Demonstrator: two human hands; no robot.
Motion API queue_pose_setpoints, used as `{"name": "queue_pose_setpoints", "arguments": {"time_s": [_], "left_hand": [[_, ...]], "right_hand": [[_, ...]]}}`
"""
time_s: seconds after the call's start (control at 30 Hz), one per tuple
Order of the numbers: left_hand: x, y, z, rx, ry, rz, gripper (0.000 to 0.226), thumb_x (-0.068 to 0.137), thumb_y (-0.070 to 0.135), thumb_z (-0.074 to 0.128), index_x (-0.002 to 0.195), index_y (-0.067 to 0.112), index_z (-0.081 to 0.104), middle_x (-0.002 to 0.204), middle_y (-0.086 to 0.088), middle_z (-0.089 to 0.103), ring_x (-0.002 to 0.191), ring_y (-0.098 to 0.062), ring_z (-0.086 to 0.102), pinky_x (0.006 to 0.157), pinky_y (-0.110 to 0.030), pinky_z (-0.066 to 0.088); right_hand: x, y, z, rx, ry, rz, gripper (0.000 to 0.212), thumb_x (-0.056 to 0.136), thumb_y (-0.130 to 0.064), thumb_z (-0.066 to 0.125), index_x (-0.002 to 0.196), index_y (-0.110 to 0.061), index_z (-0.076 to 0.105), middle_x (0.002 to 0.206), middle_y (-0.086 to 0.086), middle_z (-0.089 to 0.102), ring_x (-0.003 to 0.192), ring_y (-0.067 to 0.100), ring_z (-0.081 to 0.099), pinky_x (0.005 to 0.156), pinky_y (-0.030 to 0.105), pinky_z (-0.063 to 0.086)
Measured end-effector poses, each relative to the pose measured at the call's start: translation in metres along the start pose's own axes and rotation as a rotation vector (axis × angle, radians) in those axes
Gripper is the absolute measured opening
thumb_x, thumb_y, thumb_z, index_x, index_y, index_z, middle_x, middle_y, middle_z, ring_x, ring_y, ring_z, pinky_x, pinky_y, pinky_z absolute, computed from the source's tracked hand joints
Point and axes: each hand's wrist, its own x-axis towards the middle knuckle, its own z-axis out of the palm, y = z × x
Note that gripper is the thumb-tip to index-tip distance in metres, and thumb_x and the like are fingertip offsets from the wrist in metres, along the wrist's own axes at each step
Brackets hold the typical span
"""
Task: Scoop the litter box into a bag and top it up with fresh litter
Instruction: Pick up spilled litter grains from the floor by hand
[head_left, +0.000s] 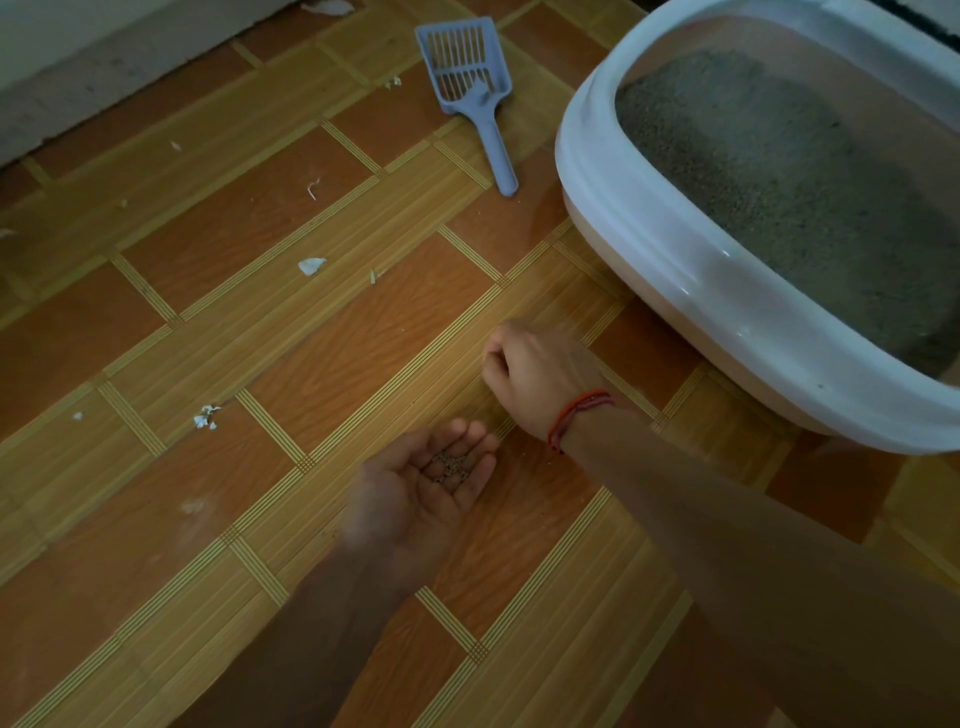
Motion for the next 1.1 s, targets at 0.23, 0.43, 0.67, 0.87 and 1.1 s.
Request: {"name": "queue_pose_setpoints", "arguments": {"time_s": [0.23,0.43,0.67,0.87,1.1], "left_hand": [[-0.0011,0.0007,0.0003,-0.011,-0.005,-0.012,0.032,0.096,0.015,0.044,0.087,-0.005,0.068,0.093,-0.02,0.071,0.095,-0.032,0.072,0.085,-0.039,0.052],[-0.0016,0.0008,0.0,-0.007,-0.004,-0.007,0.031,0.095,0.015,0.045,0.088,-0.005,0.068,0.093,-0.02,0.071,0.094,-0.033,0.072,0.085,-0.039,0.052],[-0.001,0.0007,-0.0007,-0.005,-0.01,-0.004,0.031,0.096,0.015,0.045,0.09,-0.005,0.067,0.095,-0.02,0.071,0.096,-0.033,0.072,0.086,-0.04,0.052],[-0.0012,0.0008,-0.0009,-0.006,-0.005,-0.003,0.032,0.097,0.015,0.044,0.089,-0.005,0.068,0.095,-0.021,0.071,0.097,-0.033,0.071,0.086,-0.04,0.052],[-0.0008,0.0,-0.001,-0.005,-0.002,0.003,0.033,0.097,0.015,0.044,0.087,-0.005,0.069,0.094,-0.02,0.072,0.094,-0.032,0.072,0.086,-0.04,0.052]], "right_hand": [[0.0014,0.003,0.0042,0.022,0.007,-0.023,0.018,0.097,-0.026,0.044,0.092,-0.019,0.059,0.079,-0.003,0.061,0.067,0.017,0.056,0.055,0.029,0.042],[-0.0002,0.0037,-0.0001,0.049,-0.016,-0.019,0.02,0.098,-0.026,0.043,0.091,-0.02,0.06,0.078,-0.003,0.062,0.068,0.018,0.059,0.055,0.031,0.047],[0.0005,0.0027,0.0012,0.018,-0.014,-0.031,0.017,0.097,-0.032,0.049,0.095,-0.021,0.061,0.086,-0.004,0.064,0.076,0.015,0.06,0.059,0.028,0.042],[0.0017,-0.0012,0.0032,-0.091,-0.008,-0.053,0.021,0.099,-0.031,0.042,0.096,-0.019,0.058,0.083,-0.002,0.063,0.074,0.019,0.06,0.062,0.034,0.051],[-0.001,-0.0048,-0.0032,-0.035,-0.046,-0.023,0.021,0.098,-0.029,0.043,0.097,-0.016,0.059,0.084,-0.001,0.063,0.073,0.018,0.059,0.059,0.032,0.047]]}}
